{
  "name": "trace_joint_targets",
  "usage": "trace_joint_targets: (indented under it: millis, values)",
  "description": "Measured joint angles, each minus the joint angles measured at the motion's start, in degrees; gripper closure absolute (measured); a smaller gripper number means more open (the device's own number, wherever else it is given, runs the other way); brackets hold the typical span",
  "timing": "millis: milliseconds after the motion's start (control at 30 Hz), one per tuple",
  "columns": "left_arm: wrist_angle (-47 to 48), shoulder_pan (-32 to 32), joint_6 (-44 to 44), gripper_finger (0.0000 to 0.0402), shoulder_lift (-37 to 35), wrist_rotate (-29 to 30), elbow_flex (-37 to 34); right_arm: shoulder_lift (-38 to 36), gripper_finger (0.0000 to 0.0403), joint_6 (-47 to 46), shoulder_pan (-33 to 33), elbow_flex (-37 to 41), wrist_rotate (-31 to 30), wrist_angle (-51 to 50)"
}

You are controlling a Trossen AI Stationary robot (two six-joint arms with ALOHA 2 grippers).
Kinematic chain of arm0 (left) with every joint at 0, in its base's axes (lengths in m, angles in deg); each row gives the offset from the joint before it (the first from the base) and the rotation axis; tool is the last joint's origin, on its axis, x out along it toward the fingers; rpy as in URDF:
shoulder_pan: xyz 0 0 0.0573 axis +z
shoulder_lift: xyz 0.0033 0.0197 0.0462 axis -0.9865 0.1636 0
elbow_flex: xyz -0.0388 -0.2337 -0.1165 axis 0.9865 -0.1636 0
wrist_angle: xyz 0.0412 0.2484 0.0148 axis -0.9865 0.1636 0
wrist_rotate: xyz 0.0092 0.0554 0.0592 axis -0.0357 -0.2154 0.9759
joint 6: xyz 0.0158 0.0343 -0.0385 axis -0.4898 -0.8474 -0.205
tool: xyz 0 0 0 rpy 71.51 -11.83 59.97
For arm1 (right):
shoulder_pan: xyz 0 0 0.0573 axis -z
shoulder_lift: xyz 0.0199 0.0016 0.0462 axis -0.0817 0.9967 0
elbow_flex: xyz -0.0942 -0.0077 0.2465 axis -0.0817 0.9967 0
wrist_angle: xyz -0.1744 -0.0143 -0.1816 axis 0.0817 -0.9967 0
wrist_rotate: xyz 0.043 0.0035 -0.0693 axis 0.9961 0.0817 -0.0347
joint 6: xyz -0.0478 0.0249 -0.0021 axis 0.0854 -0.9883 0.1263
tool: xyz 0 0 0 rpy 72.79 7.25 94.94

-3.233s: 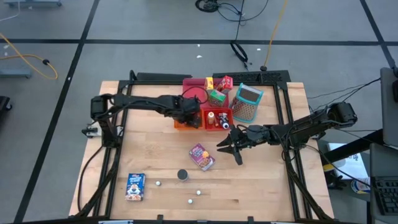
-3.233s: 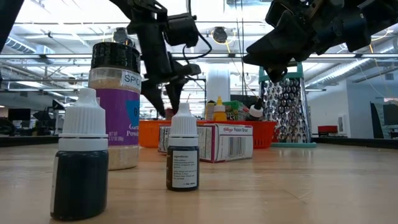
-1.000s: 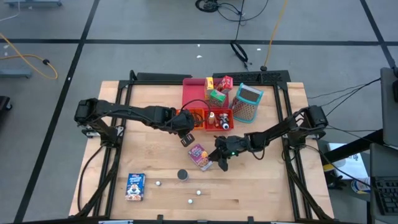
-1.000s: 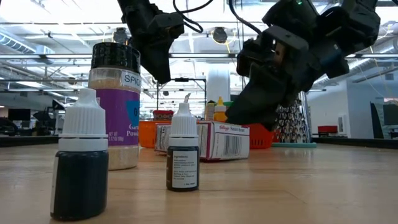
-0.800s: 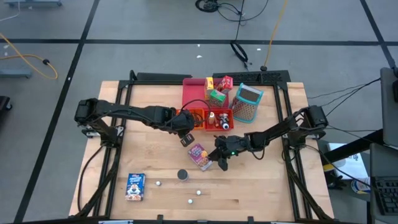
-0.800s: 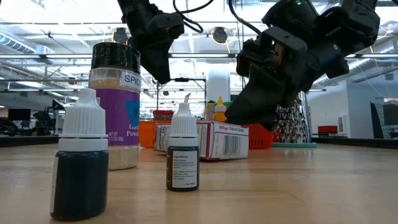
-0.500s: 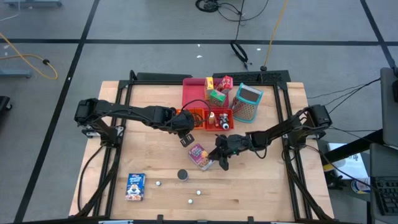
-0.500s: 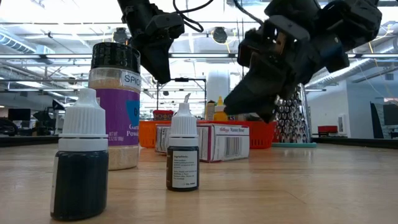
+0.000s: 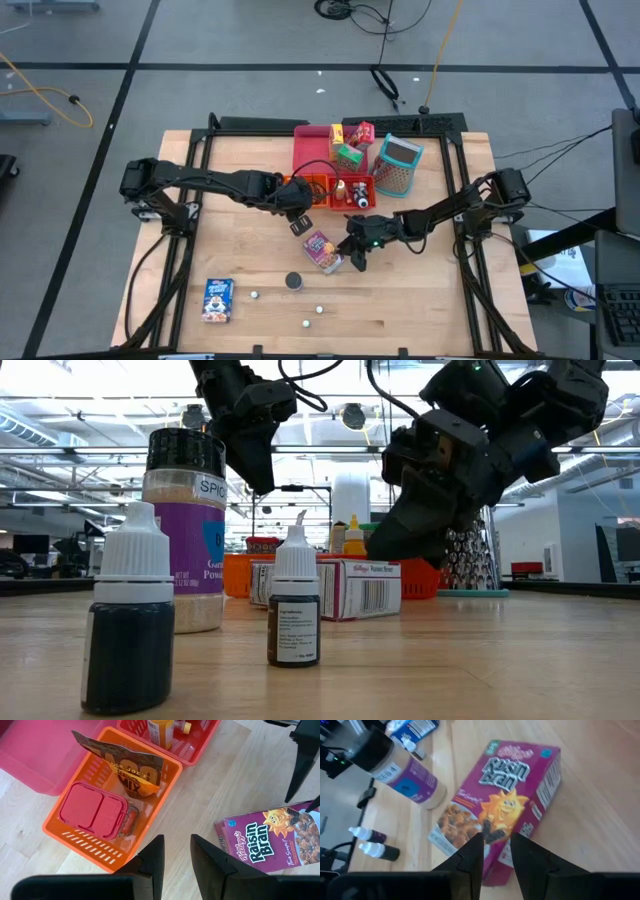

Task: Pick & Place Kitchen Items
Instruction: Put the violet cereal box into the pink bin

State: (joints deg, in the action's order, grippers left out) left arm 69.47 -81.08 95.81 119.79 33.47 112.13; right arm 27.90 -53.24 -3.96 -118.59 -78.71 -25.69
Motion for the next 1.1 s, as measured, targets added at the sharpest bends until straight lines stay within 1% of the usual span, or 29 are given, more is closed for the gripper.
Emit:
trace_joint_targets:
  millis: [100, 333, 600, 900, 1000, 1100]
  values:
    - [0.0, 0.0, 0.0, 0.0309, 0.0, 0.0, 0.0, 0.02, 0.0314, -0.04, 0.0, 0.0, -1.16, 0.15]
    - [0.02, 0.0, 0.0, 0.0309, 0.0, 0.0, 0.0, 0.07, 0.0314, -0.04, 0.0, 0.0, -1.24, -0.3]
    - [0.0, 0.02, 0.0, 0.0309, 0.0, 0.01, 0.0, 4.56, 0.0314, -1.36, -0.02, -1.24, -0.93, 2.69]
    - [-0.03, 0.02, 0.0, 0.0309, 0.0, 0.15, 0.0, 4.54, 0.0314, -0.84, -0.02, -2.4, -0.87, 2.11]
    - [-0.03, 0.02, -0.03, 0.0309, 0.0, 0.2, 0.0, 4.48, 0.0314, -1.81, -0.02, -2.45, -0.89, 0.4]
    - [-0.05, 0.02, -0.17, 0.0309, 0.0, 0.22, 0.0, 4.39, 0.0326, -3.69, -0.23, -2.47, -0.89, -1.14]
